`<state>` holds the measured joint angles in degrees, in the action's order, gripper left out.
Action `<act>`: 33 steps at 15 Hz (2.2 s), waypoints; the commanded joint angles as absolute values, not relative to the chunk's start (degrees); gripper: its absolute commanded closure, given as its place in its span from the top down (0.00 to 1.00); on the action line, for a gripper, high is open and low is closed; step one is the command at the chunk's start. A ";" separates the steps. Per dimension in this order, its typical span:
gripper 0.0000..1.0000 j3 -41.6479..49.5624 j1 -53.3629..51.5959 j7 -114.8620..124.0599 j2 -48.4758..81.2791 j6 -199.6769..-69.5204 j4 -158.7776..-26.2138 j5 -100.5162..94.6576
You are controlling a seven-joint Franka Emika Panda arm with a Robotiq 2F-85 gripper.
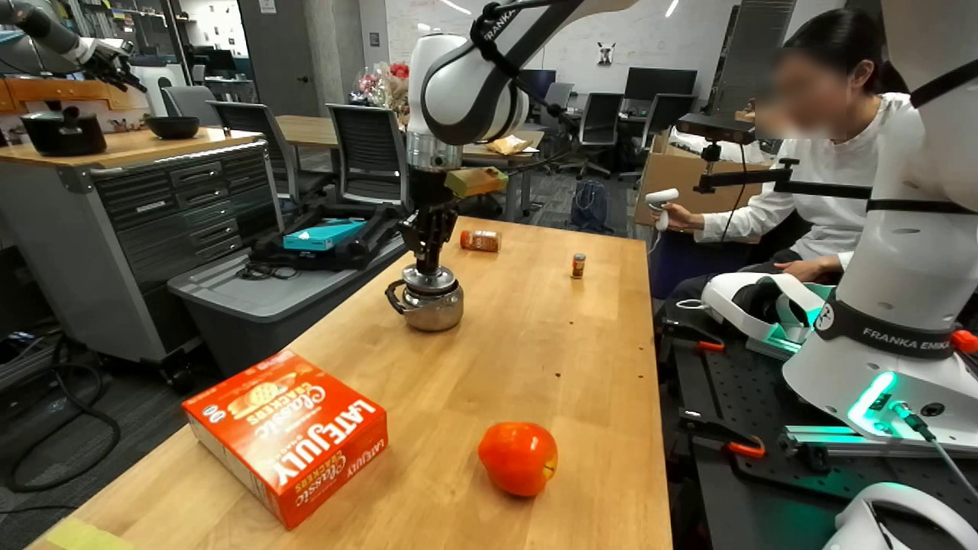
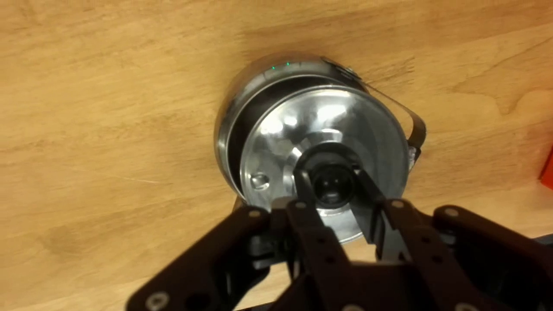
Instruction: Pick the lid on the table and put it on the kettle
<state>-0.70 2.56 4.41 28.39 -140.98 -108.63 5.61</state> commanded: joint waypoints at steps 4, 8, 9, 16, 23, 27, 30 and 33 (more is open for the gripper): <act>0.08 -0.28 3.32 3.45 29.83 -139.31 -107.33 6.44; 0.08 0.03 3.64 3.55 30.44 -139.13 -107.47 6.40; 0.08 0.08 3.68 3.57 30.55 -139.06 -107.53 6.38; 0.22 0.09 3.63 4.13 29.63 -135.73 -107.83 6.63; 0.92 -0.78 2.64 3.96 21.77 -131.36 -111.77 6.71; 1.00 -0.92 0.90 3.85 13.37 -127.64 -116.21 5.07; 1.00 -1.03 -0.56 4.18 6.31 -126.11 -120.90 3.31; 1.00 -1.27 -1.49 4.55 -0.11 -125.08 -125.63 1.15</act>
<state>-1.16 -0.65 4.30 7.92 -126.25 -119.29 3.62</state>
